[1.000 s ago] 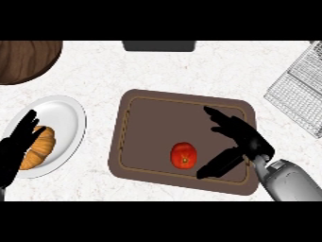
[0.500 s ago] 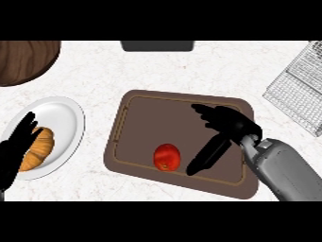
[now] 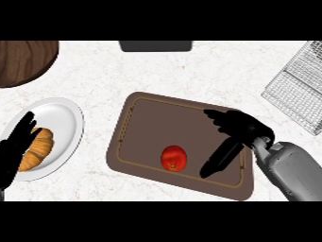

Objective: Pick the tomato from the tray and place it in the tiered basket

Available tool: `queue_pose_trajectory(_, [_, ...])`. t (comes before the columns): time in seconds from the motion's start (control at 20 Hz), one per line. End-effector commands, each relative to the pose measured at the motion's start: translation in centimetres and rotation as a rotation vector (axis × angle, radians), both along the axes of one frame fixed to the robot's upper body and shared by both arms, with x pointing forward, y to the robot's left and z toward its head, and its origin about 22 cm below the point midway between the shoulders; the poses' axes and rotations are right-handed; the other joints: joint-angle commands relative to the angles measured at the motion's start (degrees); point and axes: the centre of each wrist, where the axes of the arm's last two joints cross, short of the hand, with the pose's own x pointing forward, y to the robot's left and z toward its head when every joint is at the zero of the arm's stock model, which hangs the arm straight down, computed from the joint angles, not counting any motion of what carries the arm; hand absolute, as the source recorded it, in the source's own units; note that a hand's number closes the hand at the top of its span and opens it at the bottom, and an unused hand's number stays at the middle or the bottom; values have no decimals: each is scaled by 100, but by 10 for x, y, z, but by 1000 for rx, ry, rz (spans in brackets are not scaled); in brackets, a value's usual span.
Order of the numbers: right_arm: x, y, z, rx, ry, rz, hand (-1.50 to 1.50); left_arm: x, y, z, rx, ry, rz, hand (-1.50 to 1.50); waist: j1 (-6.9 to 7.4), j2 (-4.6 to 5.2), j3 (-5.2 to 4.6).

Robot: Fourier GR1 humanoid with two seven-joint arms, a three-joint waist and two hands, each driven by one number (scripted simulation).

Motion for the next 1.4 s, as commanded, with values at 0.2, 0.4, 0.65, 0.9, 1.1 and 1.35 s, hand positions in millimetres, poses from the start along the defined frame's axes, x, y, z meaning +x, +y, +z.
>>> queue_pose_trajectory(0.2, [-15, -14, -10, -6, 99, 15, -150, -15, 1, -19, -8, 103, 20, 0, -20, 42, -77])
queue_pose_trajectory(0.4, [-17, 1, -29, 12, 72, 1, -150, -17, -6, -30, -3, 90, 15, 0, 18, 53, -77])
queue_pose_trajectory(0.65, [-11, 4, -27, 30, 60, 14, -150, 1, -11, -12, -16, 76, 19, 0, 19, 54, -76])
queue_pose_trajectory(0.9, [-8, 2, -45, 36, 54, 7, -150, 5, -9, -4, -23, 82, 7, 0, 30, 58, -74])
queue_pose_trajectory(1.1, [-24, 29, -52, 34, 48, 17, -150, -8, -5, -33, -37, 95, 17, 0, 10, 59, -79])
queue_pose_trajectory(1.35, [-6, 20, -47, 28, 69, 3, -150, 2, 7, -16, -27, 110, 9, 0, 14, 61, -78])
